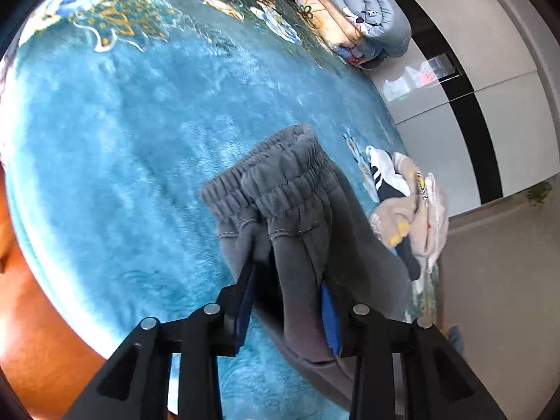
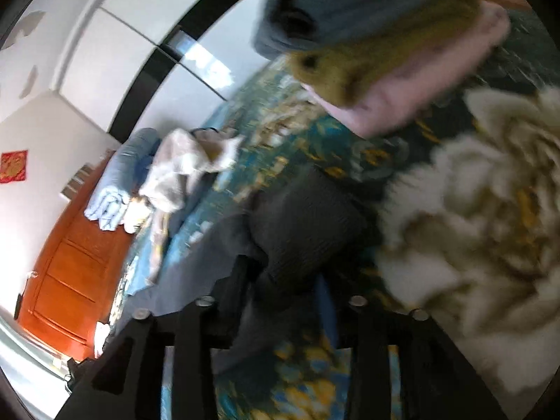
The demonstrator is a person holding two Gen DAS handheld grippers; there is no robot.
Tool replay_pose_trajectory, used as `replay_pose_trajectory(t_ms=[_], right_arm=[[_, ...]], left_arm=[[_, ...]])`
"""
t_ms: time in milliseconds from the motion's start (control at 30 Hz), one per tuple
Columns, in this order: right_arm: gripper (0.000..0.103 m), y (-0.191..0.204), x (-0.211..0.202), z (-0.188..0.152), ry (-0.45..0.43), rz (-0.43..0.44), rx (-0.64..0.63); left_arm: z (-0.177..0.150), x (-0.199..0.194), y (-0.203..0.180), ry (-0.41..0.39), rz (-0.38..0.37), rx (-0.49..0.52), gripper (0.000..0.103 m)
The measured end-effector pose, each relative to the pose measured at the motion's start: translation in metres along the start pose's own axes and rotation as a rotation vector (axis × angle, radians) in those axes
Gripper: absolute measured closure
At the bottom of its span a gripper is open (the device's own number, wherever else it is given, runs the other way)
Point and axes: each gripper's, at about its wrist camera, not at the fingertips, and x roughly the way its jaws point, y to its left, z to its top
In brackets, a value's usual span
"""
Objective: Fold clothes
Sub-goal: 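Hold the waistband with the left gripper while the right gripper grasps a leg cuff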
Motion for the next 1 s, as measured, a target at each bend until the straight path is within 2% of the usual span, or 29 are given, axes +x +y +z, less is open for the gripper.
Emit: replay_pose_trajectory(t_ms=[100, 233, 367, 467, 533, 567, 600, 633, 700, 733, 833, 900, 967, 1000], right_arm=[[0.053, -0.011, 0.001, -0.003, 0.012, 0.013, 0.046], [0.05, -0.018, 0.008, 0.0, 0.01, 0.051, 0.098], [0.049, -0.025, 0.015, 0.003, 0.008, 0.09, 0.15], [0.049, -0.028, 0.02, 0.006, 0.007, 0.113, 0.18], [0.05, -0.026, 0.024, 0.01, 0.008, 0.119, 0.203], [0.053, -0.025, 0.026, 0.012, 0.008, 0.122, 0.216], [0.061, -0.025, 0.027, 0.012, 0.004, 0.135, 0.229], [0.065, -0.024, 0.028, 0.013, -0.004, 0.144, 0.245], [0.08, -0.019, 0.026, 0.015, -0.026, 0.157, 0.262], [0.082, -0.016, 0.024, 0.017, -0.04, 0.161, 0.262], [0.085, 0.009, -0.008, 0.027, -0.129, 0.193, 0.146], [0.085, 0.022, -0.026, 0.031, -0.174, 0.23, 0.075], [0.085, 0.021, -0.038, 0.027, -0.2, 0.236, 0.032], [0.085, 0.01, -0.037, 0.02, -0.194, 0.218, 0.053]], left_arm=[[-0.002, -0.003, -0.001, -0.014, 0.088, 0.039, 0.041], [0.0, 0.004, 0.006, -0.025, 0.079, 0.023, 0.035], [0.004, 0.022, 0.019, -0.028, -0.009, -0.041, 0.034], [0.007, 0.03, 0.017, -0.077, -0.036, -0.053, 0.034], [0.01, 0.037, 0.01, -0.085, -0.025, -0.05, 0.034], [0.011, 0.041, 0.006, -0.09, -0.014, -0.048, 0.035], [0.012, 0.043, 0.003, -0.098, -0.002, -0.049, 0.041], [0.014, 0.046, -0.001, -0.106, 0.006, -0.053, 0.054], [0.016, 0.042, -0.015, -0.142, -0.003, -0.035, 0.064], [0.017, 0.037, -0.027, -0.174, -0.012, 0.005, 0.07], [0.024, 0.014, -0.061, -0.245, -0.154, 0.086, 0.072], [0.028, 0.003, -0.072, -0.255, -0.253, 0.111, 0.072], [0.03, 0.005, -0.069, -0.238, -0.272, 0.105, 0.072], [0.029, 0.013, -0.063, -0.219, -0.25, 0.094, 0.071]])
